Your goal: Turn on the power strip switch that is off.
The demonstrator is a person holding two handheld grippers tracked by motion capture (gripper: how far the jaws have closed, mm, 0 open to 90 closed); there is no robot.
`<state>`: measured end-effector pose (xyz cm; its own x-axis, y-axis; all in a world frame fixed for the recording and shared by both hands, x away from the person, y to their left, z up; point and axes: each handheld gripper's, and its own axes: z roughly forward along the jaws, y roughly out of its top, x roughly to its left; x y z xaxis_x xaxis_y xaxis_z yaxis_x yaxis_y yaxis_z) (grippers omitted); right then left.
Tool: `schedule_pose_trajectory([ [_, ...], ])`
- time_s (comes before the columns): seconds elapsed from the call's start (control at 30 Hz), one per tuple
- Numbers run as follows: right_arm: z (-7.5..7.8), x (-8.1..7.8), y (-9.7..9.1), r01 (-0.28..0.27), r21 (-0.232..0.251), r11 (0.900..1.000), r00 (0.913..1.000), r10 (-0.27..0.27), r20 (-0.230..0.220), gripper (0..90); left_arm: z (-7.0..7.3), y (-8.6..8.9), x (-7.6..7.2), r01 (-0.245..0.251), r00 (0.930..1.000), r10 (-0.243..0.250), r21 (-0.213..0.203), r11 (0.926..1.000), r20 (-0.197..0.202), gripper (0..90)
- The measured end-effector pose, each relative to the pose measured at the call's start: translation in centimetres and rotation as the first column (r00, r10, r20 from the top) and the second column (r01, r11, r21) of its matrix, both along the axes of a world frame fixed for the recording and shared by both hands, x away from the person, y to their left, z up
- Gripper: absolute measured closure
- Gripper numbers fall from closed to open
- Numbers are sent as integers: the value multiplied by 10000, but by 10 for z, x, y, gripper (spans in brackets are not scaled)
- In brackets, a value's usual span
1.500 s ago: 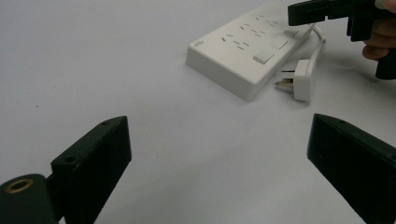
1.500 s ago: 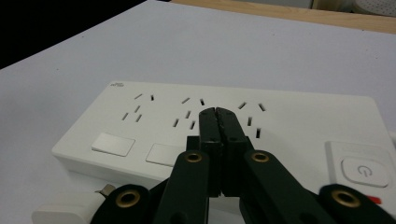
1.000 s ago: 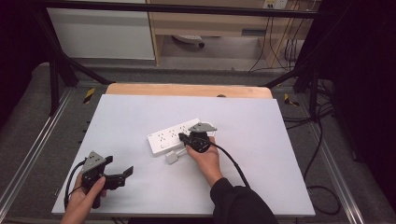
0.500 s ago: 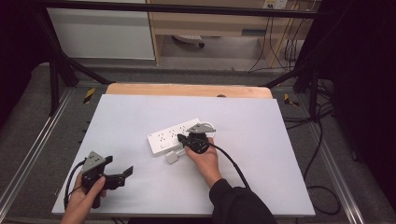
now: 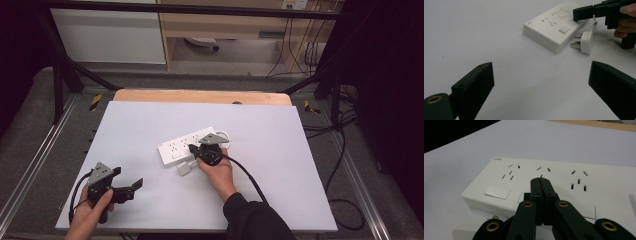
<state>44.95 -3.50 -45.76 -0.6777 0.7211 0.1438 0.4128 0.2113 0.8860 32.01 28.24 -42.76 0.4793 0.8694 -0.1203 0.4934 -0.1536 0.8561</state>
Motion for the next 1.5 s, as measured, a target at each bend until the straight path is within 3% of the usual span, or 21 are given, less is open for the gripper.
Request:
schedule_pose_trajectory([
  [0.47, 0, -1, 1, -10, -142, 9999, 9999, 12, 163, 900, 0, 0, 0, 0, 10000, 0, 10, 10000, -16, 64],
  [1.5, -1, 0, 2, 57, 88, 9999, 9999, -56, -137, 900, -1, -1, 0, 17, 10000, -17, 96, 10000, -37, 64],
])
